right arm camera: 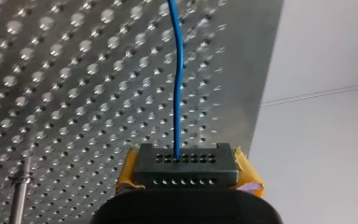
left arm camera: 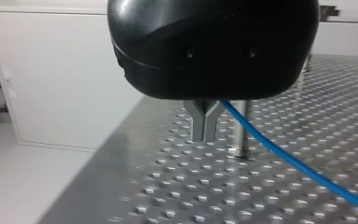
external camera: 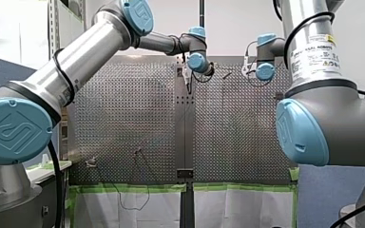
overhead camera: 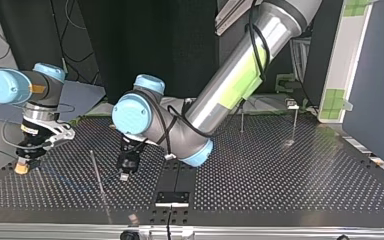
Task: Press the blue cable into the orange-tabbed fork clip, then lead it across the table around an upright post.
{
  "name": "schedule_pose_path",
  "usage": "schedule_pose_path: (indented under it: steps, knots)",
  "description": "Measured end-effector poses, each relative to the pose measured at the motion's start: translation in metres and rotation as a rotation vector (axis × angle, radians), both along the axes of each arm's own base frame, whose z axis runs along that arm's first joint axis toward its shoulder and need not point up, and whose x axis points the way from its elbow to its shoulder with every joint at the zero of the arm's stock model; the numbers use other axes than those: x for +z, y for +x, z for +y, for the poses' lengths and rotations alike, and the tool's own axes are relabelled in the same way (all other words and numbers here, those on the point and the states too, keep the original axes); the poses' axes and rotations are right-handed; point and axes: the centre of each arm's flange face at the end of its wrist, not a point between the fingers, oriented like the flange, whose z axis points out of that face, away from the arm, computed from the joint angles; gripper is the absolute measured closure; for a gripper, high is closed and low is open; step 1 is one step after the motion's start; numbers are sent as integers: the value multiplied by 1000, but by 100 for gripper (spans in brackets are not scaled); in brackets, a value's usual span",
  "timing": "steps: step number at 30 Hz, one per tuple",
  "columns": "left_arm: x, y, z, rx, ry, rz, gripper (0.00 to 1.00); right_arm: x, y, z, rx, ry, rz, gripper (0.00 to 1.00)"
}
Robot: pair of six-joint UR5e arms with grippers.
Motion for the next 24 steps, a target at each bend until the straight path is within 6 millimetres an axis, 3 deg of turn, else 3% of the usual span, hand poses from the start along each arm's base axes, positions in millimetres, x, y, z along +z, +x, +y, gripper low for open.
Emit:
schedule_pose_path:
  steps: [5,11,14,21,24]
  knots:
    - [15,1,0,0,-19,-24,100,-9,-5,-7,0,7,2,100]
    - [4,9,4,7,-20,-27,100,-27,-7,-16,15,23,10,100]
    - [-10,11,4,6,-9,-13,100,-36,-6,-19,19,33,13,100]
    - [-76,12,-5,-7,62,65,100,-46,-10,-24,16,45,15,100]
    - [-94,12,-9,-12,79,83,100,-54,-12,-27,14,57,17,100]
